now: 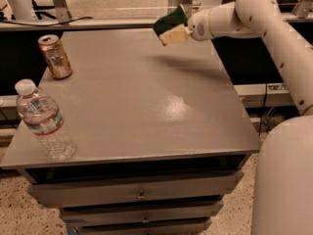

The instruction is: Move sponge near orange can

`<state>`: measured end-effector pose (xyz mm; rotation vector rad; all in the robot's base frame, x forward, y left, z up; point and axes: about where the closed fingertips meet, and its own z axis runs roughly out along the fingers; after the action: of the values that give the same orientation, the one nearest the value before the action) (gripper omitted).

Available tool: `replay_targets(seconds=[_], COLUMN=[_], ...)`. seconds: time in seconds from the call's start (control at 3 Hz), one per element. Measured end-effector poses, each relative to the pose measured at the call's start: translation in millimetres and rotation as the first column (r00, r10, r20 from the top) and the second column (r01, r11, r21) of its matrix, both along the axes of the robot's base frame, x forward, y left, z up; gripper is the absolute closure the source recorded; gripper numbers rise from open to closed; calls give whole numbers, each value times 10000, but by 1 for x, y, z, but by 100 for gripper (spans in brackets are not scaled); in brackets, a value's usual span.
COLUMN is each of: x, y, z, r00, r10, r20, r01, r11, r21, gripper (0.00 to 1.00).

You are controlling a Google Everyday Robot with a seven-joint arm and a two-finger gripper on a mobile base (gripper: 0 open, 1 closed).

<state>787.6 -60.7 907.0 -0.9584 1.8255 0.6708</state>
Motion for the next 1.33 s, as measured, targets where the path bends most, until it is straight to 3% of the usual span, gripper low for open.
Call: replay_targets(seconds=[0.33, 0.67, 1.0, 1.33], x=[-11, -12, -17, -16], y=[46, 51, 61, 102], z=[21, 21, 12, 13], r00=[9969, 9961, 9914, 9838], r10=[763, 848, 1128, 1484], r20=[-192, -243, -656, -1008], r01=[-756, -839, -1094, -1395], r11=[9965, 9958, 9926, 9860], r21=[345, 355, 535, 909], gripper=[100, 100, 100, 100])
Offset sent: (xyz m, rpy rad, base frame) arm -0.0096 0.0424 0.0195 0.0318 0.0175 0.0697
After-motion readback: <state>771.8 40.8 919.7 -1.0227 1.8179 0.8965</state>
